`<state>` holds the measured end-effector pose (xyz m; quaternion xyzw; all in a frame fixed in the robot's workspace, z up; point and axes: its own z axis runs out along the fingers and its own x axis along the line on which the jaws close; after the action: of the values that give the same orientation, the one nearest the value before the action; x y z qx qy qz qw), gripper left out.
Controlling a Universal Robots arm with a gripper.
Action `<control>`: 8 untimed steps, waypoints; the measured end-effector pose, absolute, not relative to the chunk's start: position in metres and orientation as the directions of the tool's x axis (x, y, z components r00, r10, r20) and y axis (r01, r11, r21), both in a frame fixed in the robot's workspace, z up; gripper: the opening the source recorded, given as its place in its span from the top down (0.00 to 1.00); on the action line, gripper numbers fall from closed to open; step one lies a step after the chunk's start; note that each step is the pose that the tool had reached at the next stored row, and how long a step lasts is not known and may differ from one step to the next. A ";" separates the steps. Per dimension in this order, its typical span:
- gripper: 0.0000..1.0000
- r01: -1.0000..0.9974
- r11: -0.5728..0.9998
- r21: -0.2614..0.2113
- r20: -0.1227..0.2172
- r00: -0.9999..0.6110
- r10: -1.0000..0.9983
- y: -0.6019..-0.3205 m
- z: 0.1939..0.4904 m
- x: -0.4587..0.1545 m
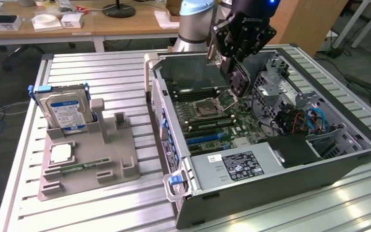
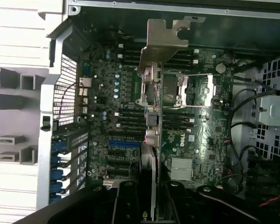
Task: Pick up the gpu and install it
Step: 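Insert the gpu into the slot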
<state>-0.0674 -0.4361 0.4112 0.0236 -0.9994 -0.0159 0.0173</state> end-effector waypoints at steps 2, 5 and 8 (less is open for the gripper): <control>0.73 -0.048 0.998 0.032 0.032 -0.998 -0.049 -0.436 0.411 -0.063; 0.73 -0.051 0.998 0.032 0.030 -0.998 -0.052 -0.436 0.410 -0.057; 0.73 -0.056 0.998 0.033 0.028 -0.998 -0.057 -0.436 0.409 -0.052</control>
<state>-0.0517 -0.4361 0.4093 0.0284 -0.9994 -0.0159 0.0146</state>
